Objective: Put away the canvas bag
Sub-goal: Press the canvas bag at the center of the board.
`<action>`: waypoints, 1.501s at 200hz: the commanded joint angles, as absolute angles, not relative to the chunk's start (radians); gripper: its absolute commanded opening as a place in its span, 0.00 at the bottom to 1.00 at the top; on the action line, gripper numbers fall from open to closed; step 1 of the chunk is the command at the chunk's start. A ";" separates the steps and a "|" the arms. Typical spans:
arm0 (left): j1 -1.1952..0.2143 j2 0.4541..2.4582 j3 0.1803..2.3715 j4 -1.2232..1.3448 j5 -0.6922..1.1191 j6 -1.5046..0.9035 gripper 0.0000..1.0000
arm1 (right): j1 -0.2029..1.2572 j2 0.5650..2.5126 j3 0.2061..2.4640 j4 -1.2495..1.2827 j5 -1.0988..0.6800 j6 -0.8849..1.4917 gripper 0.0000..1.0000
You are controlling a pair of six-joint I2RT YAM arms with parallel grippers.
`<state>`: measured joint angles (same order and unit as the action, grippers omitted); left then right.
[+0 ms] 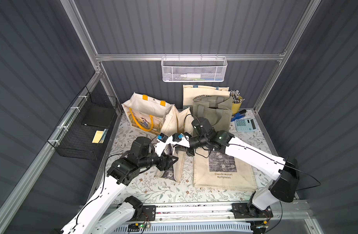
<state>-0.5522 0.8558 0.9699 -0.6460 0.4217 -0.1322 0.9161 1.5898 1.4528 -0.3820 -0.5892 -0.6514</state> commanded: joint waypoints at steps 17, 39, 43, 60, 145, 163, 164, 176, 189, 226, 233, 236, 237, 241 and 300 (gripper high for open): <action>-0.560 0.844 0.973 -0.626 0.300 -0.115 0.51 | 0.936 1.546 1.431 -0.339 -0.625 -0.643 0.00; -0.560 0.859 0.971 -0.631 0.280 -0.119 0.44 | 0.948 1.552 1.444 -0.360 -0.613 -0.650 0.00; -0.560 0.862 0.974 -0.636 0.276 -0.118 0.41 | 0.951 1.551 1.447 -0.363 -0.609 -0.652 0.00; -0.560 0.861 0.974 -0.642 0.269 -0.111 0.25 | 0.955 1.552 1.456 -0.384 -0.584 -0.666 0.08; -0.560 0.886 1.087 -0.766 0.361 0.055 0.00 | 0.812 1.461 1.438 -0.415 -0.520 -0.655 0.64; -0.559 0.887 1.112 -0.781 0.361 0.100 0.00 | 0.808 1.455 1.450 -0.465 -0.520 -0.680 0.67; -0.560 0.887 1.114 -0.782 0.360 0.102 0.00 | 0.808 1.454 1.450 -0.466 -0.521 -0.681 0.67; -0.559 0.889 1.129 -0.787 0.358 0.146 0.00 | 0.809 1.453 1.448 -0.488 -0.526 -0.680 0.68; -0.559 0.888 1.148 -0.793 0.350 0.187 0.00 | 0.811 1.449 1.439 -0.499 -0.517 -0.676 0.70; -0.559 0.959 1.260 -0.908 0.308 0.293 0.00 | 0.811 1.410 1.394 -0.472 -0.515 -0.655 0.70; -0.560 0.970 1.279 -0.920 0.294 0.313 0.00 | 0.813 1.407 1.389 -0.469 -0.513 -0.650 0.72; -0.560 0.972 1.300 -0.927 0.289 0.324 0.00 | 0.813 1.407 1.388 -0.469 -0.512 -0.650 0.72; -0.560 0.973 1.303 -0.929 0.287 0.325 0.00 | 0.813 1.406 1.388 -0.470 -0.510 -0.650 0.72; -0.560 0.976 1.310 -0.934 0.277 0.335 0.00 | 0.813 1.404 1.387 -0.471 -0.504 -0.652 0.72; -0.560 0.964 1.300 -0.980 0.276 0.481 0.00 | 0.741 1.369 1.411 -0.245 -0.438 -0.506 0.72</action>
